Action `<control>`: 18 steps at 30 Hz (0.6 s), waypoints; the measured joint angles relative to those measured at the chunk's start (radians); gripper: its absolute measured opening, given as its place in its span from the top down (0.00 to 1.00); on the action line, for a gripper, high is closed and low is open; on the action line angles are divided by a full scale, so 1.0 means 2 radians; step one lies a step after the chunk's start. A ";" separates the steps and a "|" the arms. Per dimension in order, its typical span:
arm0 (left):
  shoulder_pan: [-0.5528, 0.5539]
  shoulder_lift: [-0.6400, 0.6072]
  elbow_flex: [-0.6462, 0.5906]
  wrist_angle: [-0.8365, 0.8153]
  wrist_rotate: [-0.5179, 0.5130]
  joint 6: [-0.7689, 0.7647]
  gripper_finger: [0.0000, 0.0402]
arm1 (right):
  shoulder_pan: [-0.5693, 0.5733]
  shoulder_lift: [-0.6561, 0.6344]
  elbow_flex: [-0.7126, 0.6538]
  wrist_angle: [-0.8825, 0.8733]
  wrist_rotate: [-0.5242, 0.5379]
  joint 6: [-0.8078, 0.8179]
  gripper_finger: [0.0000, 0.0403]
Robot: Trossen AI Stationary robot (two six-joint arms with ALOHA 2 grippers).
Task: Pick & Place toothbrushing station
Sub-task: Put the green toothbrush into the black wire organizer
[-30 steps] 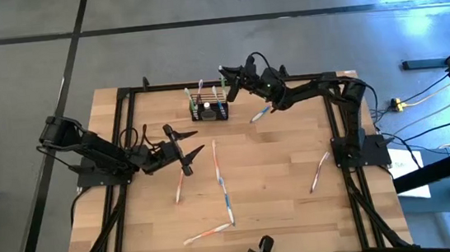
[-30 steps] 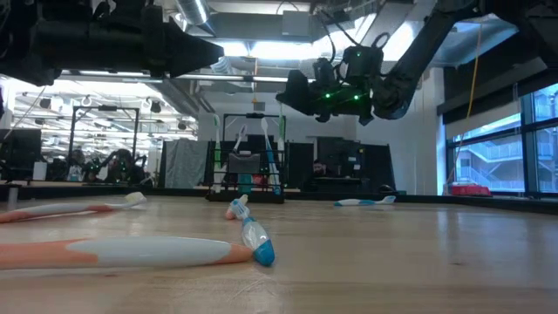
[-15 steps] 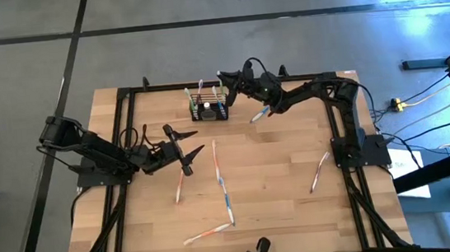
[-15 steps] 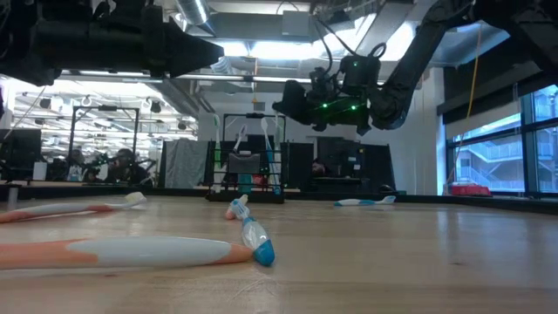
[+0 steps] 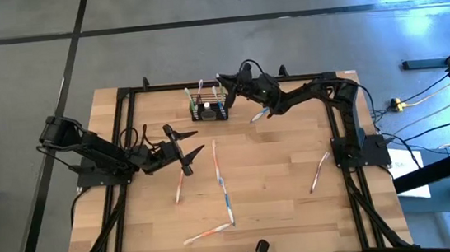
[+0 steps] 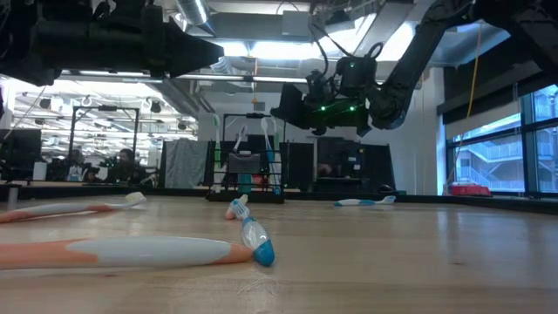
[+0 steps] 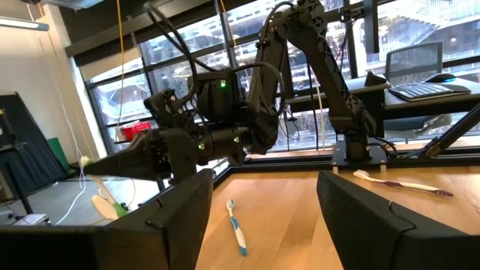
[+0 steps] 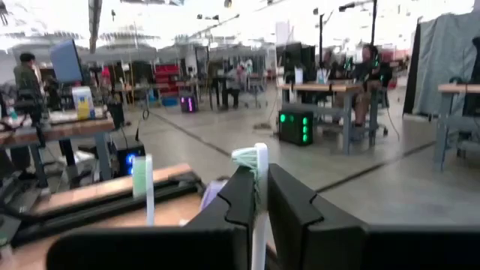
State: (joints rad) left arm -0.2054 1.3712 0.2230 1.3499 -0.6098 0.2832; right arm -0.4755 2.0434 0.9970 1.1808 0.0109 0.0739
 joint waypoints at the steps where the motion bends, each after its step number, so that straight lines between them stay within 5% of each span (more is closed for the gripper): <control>1: 0.000 0.000 0.000 0.000 0.000 0.000 0.41 | 0.001 0.000 0.000 -0.002 0.000 -0.001 0.93; 18: 0.000 0.000 0.000 0.000 0.000 0.000 0.41 | 0.004 0.000 0.000 -0.041 -0.002 -0.015 0.93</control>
State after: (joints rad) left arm -0.2056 1.3712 0.2230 1.3499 -0.6098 0.2832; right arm -0.4675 2.0438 0.9970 1.0988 0.0063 0.0433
